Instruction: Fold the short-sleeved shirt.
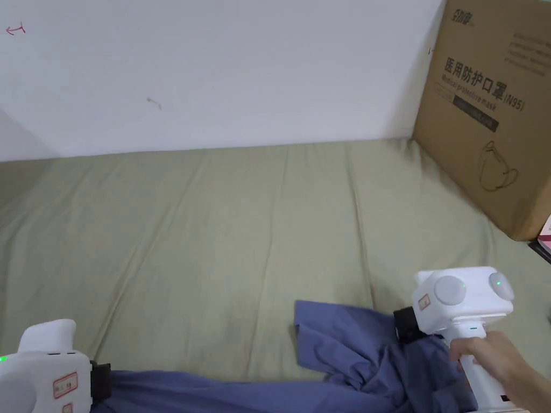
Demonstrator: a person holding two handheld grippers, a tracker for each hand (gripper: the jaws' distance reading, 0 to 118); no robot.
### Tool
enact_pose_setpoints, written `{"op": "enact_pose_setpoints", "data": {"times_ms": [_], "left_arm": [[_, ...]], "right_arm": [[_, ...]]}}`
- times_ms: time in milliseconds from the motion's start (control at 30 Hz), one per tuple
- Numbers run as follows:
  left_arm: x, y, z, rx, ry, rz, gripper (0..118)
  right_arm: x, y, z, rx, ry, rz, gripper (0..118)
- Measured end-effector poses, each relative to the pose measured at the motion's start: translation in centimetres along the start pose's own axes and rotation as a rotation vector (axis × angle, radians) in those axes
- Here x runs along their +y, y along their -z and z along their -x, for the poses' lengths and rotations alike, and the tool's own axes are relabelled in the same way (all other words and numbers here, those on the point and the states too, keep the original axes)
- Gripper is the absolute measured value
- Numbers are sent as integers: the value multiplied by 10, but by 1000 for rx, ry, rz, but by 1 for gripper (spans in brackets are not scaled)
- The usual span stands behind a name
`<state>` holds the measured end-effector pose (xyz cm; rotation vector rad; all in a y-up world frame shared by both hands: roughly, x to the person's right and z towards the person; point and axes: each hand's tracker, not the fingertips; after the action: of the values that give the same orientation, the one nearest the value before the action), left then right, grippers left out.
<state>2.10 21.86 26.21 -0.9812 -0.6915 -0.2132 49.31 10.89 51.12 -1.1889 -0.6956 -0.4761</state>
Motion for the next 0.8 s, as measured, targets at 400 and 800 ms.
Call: {"op": "enact_pose_setpoints", "data": {"times_ms": [400,800], "left_arm": [[21,-9,7,43,17,-20,2],[123,-134,19,84,41,-333,2]], "right_arm": [[7,-57,-9,26,-16,-97,1],[36,-281,-14,31,33,-505,1]]}}
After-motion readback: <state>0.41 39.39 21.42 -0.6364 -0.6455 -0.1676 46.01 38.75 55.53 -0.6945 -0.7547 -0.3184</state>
